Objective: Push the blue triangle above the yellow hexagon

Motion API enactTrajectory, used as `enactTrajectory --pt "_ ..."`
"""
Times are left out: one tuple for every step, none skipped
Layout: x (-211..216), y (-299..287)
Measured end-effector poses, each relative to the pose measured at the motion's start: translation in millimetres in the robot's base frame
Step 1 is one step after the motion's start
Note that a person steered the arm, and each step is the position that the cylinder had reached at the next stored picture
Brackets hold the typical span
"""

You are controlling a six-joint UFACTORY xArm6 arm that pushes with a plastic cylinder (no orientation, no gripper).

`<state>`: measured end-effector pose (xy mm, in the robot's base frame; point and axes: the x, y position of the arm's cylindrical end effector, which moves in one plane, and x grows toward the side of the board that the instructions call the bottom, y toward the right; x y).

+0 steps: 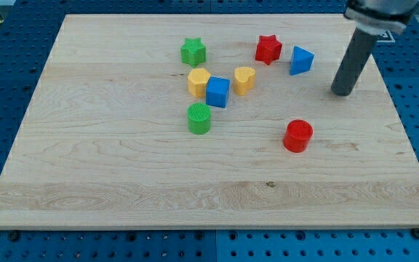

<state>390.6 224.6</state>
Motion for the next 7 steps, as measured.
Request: enactTrajectory --pt "-24 7" --pt "-62 -7" --pt "-59 -32" --pt "-42 -81" --pt "-36 -141" --pt "-36 -189" --pt "-38 -207"
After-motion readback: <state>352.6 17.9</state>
